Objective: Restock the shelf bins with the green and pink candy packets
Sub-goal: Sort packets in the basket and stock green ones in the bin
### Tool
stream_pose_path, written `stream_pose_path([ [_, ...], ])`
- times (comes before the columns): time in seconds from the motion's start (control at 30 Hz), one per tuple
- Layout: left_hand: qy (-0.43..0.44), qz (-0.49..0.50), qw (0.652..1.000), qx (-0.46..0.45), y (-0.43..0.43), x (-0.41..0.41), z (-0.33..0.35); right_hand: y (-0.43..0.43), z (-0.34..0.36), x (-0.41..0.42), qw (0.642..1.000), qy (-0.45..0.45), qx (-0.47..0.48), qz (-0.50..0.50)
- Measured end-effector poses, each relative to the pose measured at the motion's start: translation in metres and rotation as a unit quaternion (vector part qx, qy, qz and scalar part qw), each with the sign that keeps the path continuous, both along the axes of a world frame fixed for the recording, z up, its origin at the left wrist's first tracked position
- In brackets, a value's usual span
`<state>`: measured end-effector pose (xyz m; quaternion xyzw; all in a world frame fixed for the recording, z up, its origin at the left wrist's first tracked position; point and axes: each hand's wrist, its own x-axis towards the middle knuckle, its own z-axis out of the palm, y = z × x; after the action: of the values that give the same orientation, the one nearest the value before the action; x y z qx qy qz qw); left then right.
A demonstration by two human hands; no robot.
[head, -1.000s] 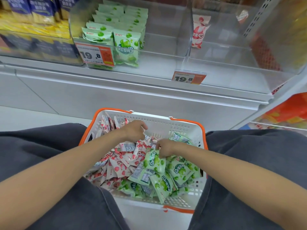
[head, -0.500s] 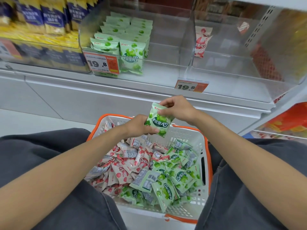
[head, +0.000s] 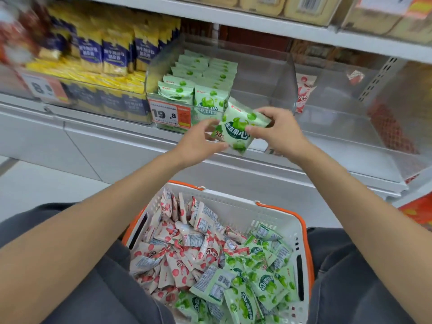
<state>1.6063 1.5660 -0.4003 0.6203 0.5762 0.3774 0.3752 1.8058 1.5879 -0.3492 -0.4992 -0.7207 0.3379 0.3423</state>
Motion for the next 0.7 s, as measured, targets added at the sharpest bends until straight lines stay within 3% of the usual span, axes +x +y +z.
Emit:
stream_pose_path([
  [0.1,0.142,0.117,0.975,0.125,0.017,-0.027,0.024,0.026,0.038,-0.014,0.995,0.045,0.077,-0.038],
  [0.2,0.290,0.167,0.931,0.142,0.028,-0.050,0.023,0.063,0.048,-0.033,0.992,0.007,0.110,-0.061],
  [0.37,0.351,0.154,0.917,0.108,0.035,-0.058,0.012,0.109,0.006,-0.070,0.982,-0.189,0.004,-0.025],
  [0.63,0.356,0.151,0.915,0.116,0.035,-0.057,0.013,0.123,-0.012,-0.084,0.974,-0.129,-0.159,-0.094],
  [0.7,0.357,0.153,0.914,0.117,0.035,-0.057,0.014,0.120,-0.007,-0.085,0.961,-0.100,-0.247,-0.077],
])
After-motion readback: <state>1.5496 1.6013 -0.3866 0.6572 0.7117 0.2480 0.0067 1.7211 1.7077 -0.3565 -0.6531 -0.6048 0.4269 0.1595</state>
